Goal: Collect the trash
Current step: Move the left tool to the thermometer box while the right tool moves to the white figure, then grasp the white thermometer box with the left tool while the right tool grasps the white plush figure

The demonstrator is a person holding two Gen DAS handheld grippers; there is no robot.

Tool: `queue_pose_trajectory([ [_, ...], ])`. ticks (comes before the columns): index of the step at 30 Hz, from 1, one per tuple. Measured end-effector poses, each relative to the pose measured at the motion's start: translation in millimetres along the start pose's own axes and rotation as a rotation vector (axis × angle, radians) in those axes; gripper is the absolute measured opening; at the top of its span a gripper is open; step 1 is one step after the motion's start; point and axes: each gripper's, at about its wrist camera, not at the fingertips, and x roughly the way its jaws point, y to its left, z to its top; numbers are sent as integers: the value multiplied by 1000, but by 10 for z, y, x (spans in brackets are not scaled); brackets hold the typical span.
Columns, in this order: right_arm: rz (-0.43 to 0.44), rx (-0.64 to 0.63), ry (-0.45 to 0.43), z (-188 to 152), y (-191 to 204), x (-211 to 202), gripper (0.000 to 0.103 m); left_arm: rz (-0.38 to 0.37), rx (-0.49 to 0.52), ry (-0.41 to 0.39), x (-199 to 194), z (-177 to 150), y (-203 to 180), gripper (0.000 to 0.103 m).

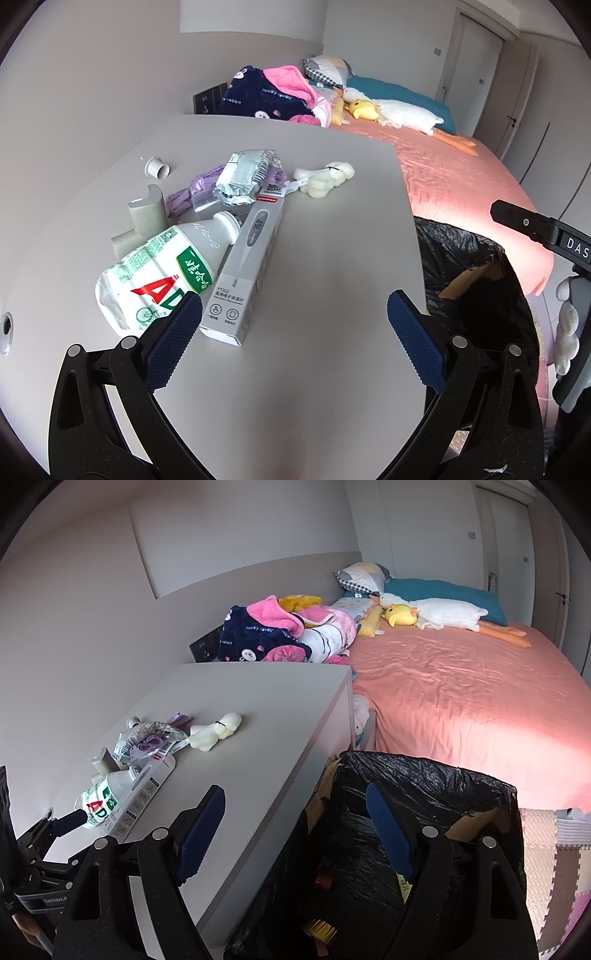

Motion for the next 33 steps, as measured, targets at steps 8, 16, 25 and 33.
queue_pose_trajectory([
  [8, 14, -22, 31, 82, 109, 182, 79, 36, -16, 22, 172, 30, 181, 96],
  [16, 23, 0, 69, 184, 180, 428, 79, 33, 6, 32, 287, 40, 225, 96],
  [25, 22, -17, 104, 288, 285, 718, 79, 47, -5, 75, 493, 124, 313, 66],
  [33, 39, -1, 132, 395, 375, 988, 79, 39, -2, 108, 621, 135, 351, 52],
])
